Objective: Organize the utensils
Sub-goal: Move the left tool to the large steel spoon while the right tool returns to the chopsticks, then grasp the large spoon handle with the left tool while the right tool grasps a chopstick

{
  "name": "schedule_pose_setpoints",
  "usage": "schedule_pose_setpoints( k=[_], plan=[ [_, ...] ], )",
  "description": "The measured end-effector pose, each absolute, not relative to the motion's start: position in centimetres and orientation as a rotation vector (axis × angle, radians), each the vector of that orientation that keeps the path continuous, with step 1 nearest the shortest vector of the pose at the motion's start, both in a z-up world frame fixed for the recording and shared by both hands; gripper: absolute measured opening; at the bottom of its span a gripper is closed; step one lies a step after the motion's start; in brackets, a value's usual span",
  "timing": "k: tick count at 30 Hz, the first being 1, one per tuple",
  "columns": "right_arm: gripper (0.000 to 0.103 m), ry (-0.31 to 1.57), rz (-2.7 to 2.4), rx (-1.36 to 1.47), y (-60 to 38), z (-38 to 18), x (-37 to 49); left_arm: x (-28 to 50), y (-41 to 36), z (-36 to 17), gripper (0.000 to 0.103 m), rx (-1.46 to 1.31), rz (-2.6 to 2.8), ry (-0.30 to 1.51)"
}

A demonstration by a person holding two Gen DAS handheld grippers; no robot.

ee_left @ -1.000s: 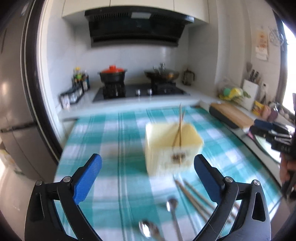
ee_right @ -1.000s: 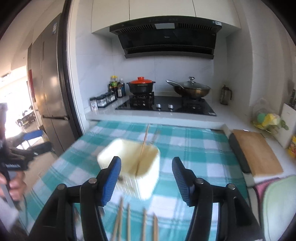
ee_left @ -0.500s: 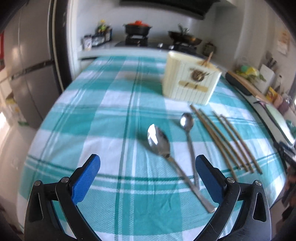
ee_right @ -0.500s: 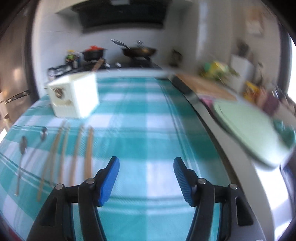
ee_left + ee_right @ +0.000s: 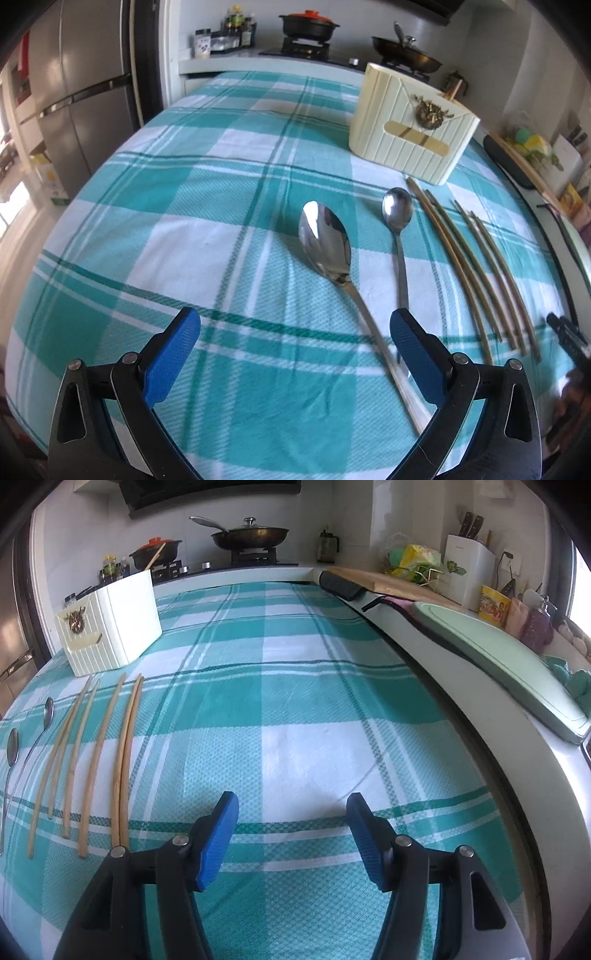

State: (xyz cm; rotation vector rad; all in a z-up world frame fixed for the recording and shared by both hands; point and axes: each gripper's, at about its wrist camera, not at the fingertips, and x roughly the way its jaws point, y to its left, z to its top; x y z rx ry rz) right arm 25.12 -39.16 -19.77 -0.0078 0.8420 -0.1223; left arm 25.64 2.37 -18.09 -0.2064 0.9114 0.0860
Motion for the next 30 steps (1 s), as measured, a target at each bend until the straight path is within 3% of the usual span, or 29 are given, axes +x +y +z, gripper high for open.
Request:
schedule_pose_setpoints(
  k=[10,30],
  plan=[
    [0.062,0.834,-0.135,0.034,-39.6,-19.8,24.8,28.9,0.3,-20.4,0.102,-0.186,0.192,0.949],
    [0.062,0.885,0.057,0.052,-36.8,-18.0,26.3,27.7,2.0,-20.8,0.103,-0.044,0.122,1.049]
  ],
)
